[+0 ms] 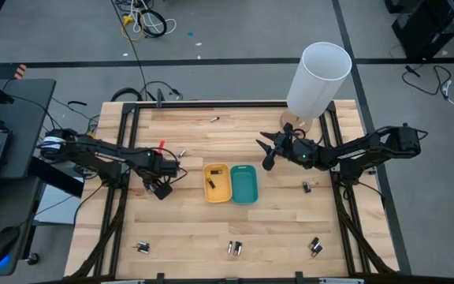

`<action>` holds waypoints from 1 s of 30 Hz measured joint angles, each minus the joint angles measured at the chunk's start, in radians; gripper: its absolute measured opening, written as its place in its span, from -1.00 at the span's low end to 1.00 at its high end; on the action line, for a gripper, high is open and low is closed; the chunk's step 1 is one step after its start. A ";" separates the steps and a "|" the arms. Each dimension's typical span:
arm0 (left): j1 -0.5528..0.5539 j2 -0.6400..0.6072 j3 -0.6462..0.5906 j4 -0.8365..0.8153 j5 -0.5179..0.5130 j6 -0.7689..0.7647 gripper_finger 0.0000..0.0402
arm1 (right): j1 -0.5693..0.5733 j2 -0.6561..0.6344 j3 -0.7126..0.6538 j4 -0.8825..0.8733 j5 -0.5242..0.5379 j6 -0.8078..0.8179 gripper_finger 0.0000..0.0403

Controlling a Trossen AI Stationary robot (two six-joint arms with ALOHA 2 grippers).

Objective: Sort batteries
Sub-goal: Put the black battery into the yellow bin

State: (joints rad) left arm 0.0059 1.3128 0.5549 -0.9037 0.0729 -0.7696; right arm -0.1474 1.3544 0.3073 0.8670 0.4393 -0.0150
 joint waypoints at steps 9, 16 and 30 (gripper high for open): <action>0.000 0.000 -0.015 0.020 0.018 0.028 0.87 | 0.000 0.000 0.000 -0.010 0.000 0.016 -0.28; -0.007 0.001 -0.012 0.024 0.012 0.082 0.71 | 0.000 0.000 0.000 -0.010 0.000 0.020 -0.28; -0.008 0.001 -0.012 0.027 0.014 0.076 0.25 | 0.000 0.000 0.000 -0.008 0.000 0.021 -0.29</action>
State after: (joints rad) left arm -0.0017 1.3140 0.5433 -0.8767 0.0868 -0.6932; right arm -0.1474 1.3544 0.3069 0.8589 0.4395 0.0059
